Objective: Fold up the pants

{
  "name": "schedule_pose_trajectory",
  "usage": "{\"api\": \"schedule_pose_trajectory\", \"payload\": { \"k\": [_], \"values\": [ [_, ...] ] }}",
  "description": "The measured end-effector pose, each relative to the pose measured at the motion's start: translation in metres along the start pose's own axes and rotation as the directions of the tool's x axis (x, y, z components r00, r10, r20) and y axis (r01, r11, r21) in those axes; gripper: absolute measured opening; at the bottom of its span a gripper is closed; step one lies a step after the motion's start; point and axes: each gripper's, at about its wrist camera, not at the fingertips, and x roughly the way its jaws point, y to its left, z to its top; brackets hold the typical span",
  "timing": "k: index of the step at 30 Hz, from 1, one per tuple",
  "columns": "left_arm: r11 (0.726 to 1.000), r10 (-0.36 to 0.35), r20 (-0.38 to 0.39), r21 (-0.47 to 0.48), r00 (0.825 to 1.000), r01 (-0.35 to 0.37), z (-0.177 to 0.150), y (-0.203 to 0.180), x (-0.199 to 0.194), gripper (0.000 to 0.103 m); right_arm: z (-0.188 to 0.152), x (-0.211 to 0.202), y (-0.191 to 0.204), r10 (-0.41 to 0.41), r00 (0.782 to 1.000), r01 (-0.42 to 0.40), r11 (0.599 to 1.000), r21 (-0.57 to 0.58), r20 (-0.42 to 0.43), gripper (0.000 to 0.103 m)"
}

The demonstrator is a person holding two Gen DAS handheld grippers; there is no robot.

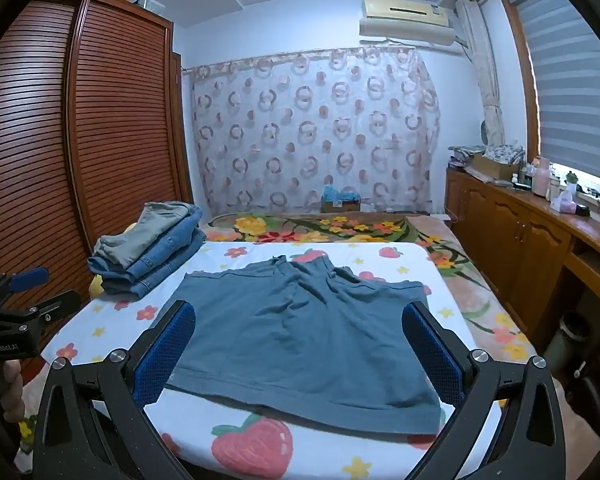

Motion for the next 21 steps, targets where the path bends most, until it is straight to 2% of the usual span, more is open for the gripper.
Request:
{"api": "schedule_pose_trajectory", "payload": {
  "k": [21],
  "values": [
    [1.0, 0.004, 0.008, 0.003, 1.0, -0.004, -0.0001, 0.0001, 0.0, 0.103, 0.0002, -0.0013, 0.0009, 0.0, 1.0, 0.0, 1.0, -0.003, 0.005, 0.103]
  ]
}}
